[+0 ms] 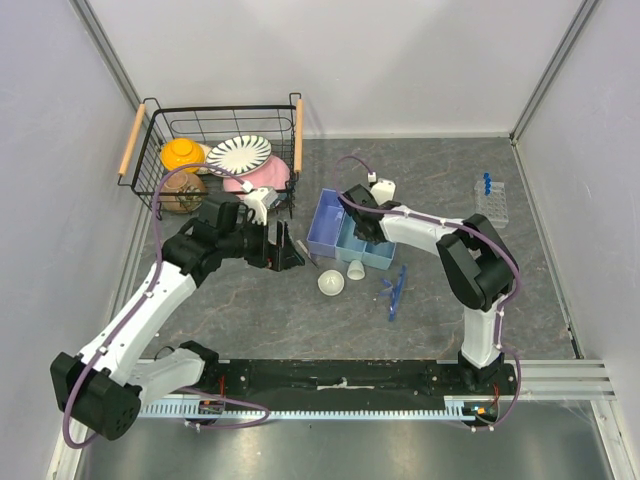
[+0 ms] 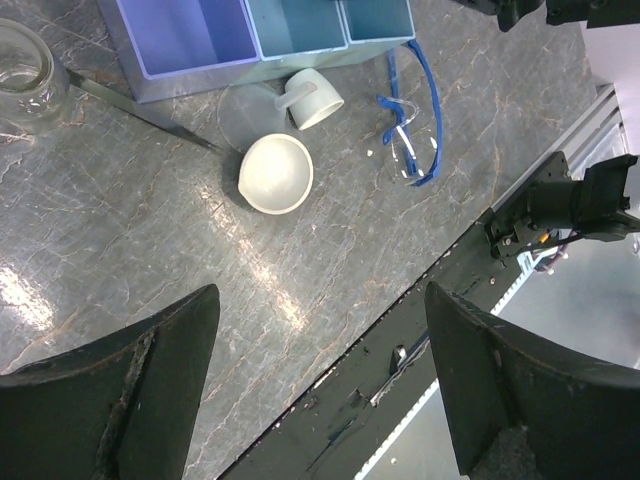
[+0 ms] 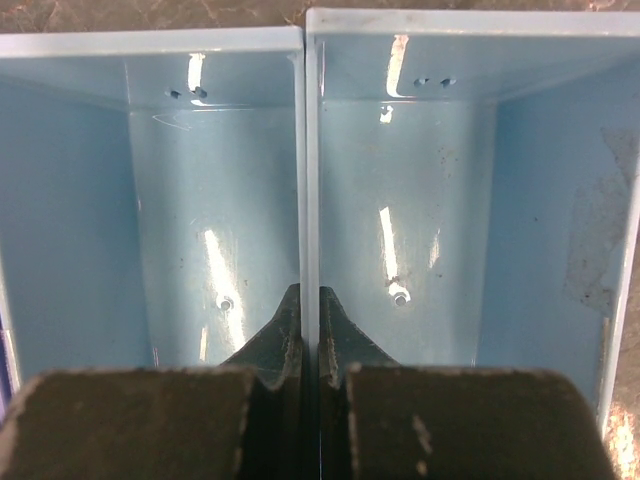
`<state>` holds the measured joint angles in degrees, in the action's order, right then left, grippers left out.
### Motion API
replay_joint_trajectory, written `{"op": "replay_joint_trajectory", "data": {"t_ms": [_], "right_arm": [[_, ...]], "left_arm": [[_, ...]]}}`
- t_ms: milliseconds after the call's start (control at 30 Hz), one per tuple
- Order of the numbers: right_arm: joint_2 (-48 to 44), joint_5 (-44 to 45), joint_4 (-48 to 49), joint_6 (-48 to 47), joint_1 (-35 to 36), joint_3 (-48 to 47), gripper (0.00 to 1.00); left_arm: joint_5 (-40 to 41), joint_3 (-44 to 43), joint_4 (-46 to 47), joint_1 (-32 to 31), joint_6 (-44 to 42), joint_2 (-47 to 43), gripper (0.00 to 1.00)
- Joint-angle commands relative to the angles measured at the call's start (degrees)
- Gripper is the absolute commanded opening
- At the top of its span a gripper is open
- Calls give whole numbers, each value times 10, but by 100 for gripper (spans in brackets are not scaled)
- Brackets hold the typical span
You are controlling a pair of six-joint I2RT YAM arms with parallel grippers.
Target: Organize the chemistry lab equipment
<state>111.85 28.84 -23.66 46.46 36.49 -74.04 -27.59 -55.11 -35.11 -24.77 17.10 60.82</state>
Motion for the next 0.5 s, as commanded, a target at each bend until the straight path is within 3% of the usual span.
{"op": "replay_joint_trajectory", "data": {"t_ms": [0, 200, 233, 300, 333, 467], "right_arm": [[32, -16, -72, 43, 22, 48, 0], [40, 17, -103, 30, 23, 8, 7], [41, 18, -107, 29, 23, 2, 16], [39, 24, -111, 24, 23, -10, 24], [38, 36, -113, 20, 23, -15, 34], [29, 67, -135, -3, 24, -47, 52]], "left_arm": [[-20, 6, -3, 0, 12, -28, 89], [-19, 7, -13, 0, 14, -37, 89], [-18, 8, -14, 0, 14, -36, 89], [-17, 10, -14, -1, 13, -35, 89], [-15, 10, -14, -1, 13, -33, 89], [-6, 4, -14, -2, 7, -24, 90]]}}
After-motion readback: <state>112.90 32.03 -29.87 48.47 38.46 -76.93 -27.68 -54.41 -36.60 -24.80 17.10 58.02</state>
